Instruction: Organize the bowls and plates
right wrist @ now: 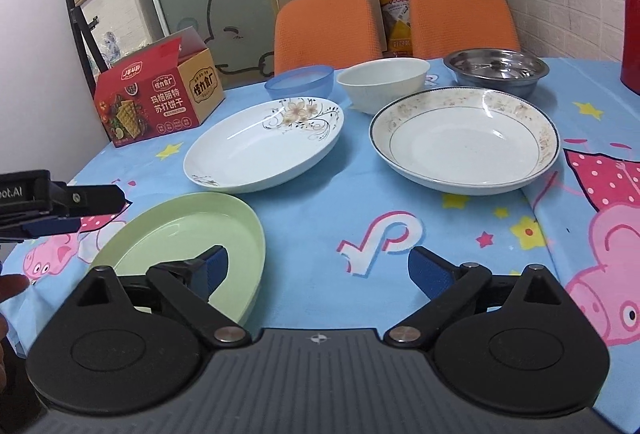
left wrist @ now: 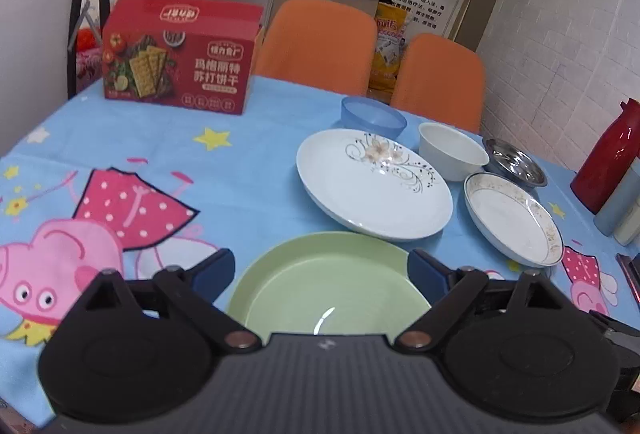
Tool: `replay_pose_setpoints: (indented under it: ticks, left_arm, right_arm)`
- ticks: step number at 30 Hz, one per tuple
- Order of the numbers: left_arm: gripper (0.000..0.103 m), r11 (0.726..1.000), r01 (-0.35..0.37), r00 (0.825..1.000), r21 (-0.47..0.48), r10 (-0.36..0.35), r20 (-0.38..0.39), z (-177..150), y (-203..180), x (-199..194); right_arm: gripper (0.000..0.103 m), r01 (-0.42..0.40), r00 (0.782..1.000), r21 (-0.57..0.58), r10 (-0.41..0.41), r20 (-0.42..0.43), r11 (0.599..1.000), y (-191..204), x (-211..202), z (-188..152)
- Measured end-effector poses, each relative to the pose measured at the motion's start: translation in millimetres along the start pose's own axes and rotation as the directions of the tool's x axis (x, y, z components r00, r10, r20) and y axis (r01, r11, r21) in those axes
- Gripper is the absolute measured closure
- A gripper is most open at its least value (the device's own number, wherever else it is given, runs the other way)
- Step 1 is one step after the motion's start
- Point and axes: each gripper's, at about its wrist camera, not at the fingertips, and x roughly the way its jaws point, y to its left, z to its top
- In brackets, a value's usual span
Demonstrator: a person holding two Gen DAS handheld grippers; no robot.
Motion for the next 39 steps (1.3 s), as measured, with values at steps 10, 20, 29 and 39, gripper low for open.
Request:
replay_pose_setpoints:
  ticks: [10, 20, 29, 39]
  left_arm:
    - [0.014, 0.999, 0.000, 0.993, 0.050, -0.006, 0.115, 38.6, -4.9, 16.6]
    - [0.014, 0.993, 0.067, 0.997, 0.099, -0.063, -0.035, 87.2, 21.3, 95.3]
    - [0.014, 0.978, 0.095, 0.988, 0.188, -0.070, -0.139, 96.2, 25.9, 156.4]
    - [0.014, 0.950, 0.196, 0.959, 0.244, -0.134, -0.248, 91.3, 29.6, 190.7]
  right_arm:
    - [0.000, -0.040, 0.999, -0.006, 0.040, 0.015, 0.999, -4.9, 12.3, 22.3]
    - [0.000, -0.083, 0.997, -0.112, 0.081, -0.015, 0.990, 10.6, 75.1, 71.5]
    - [0.000, -0.074, 0.994, -0.175, 0.058, -0.096, 0.982, 17.1, 135.5, 89.3]
    - [0.000, -0.095, 0.991, -0.189, 0.075, -0.110, 0.977, 21.3, 150.9, 86.5]
